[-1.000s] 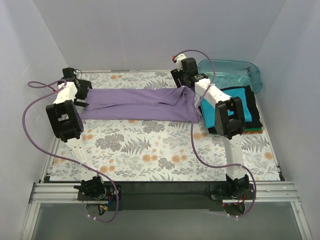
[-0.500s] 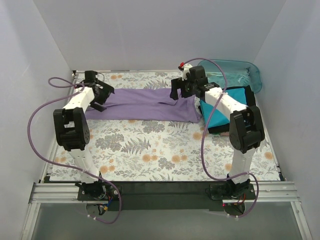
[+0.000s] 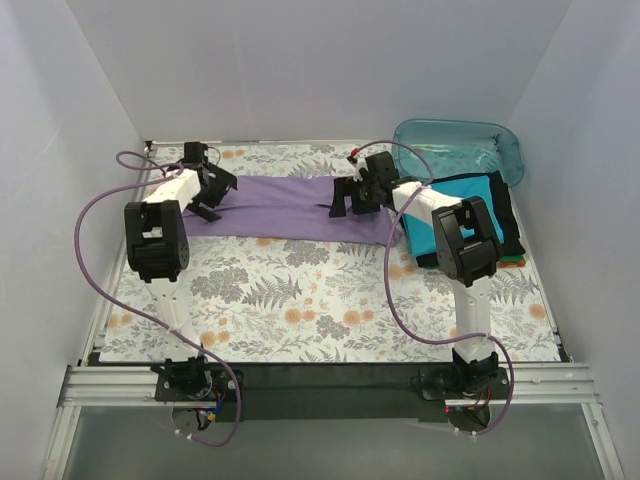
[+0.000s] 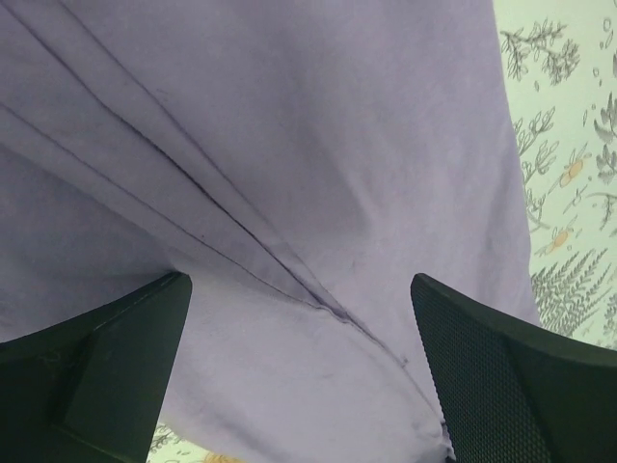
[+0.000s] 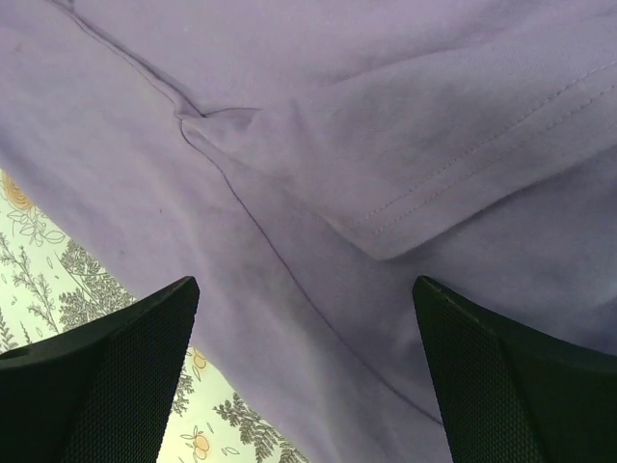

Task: Fold and stack the t-shirts
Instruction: Fold the tshirt

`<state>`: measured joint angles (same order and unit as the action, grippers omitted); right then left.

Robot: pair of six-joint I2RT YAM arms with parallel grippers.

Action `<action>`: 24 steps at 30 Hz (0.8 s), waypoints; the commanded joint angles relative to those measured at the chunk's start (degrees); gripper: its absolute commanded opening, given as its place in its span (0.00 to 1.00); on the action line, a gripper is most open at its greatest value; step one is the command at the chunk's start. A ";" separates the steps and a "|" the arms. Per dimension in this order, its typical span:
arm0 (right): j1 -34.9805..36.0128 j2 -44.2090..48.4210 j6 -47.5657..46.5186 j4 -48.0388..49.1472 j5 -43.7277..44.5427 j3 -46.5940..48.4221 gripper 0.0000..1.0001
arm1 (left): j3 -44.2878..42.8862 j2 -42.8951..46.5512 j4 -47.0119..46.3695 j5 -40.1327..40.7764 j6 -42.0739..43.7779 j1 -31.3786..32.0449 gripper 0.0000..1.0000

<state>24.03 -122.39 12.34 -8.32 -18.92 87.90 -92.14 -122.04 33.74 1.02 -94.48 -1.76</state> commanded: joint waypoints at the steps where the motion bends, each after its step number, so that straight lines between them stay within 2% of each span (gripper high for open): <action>1: 0.14 -0.13 1.37 2.87 -0.68 3.33 0.98 | -5.92 -2.94 1.33 5.39 0.79 -0.09 0.98; 8: 0.14 -4.78 1.81 3.22 -1.82 8.59 0.98 | -17.09 -9.79 5.45 7.60 2.54 -2.63 0.98; 15: 0.14 -8.30 2.69 3.48 -2.79 14.58 0.98 | -15.00 -6.55 3.71 9.97 3.60 -4.04 0.98; 19: 0.14 -7.52 1.99 3.39 -1.39 12.75 0.98 | -16.41 -6.81 4.58 12.43 3.51 -6.76 0.98; 24: 0.23 -3.56 -0.82 3.48 -0.25 7.73 0.98 | -18.77 -11.02 0.98 5.85 3.69 -12.91 0.98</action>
<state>24.03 -130.19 13.50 -5.50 -19.64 97.80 -108.20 -131.98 36.32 7.90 -91.66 -9.98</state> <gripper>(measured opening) 0.984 0.981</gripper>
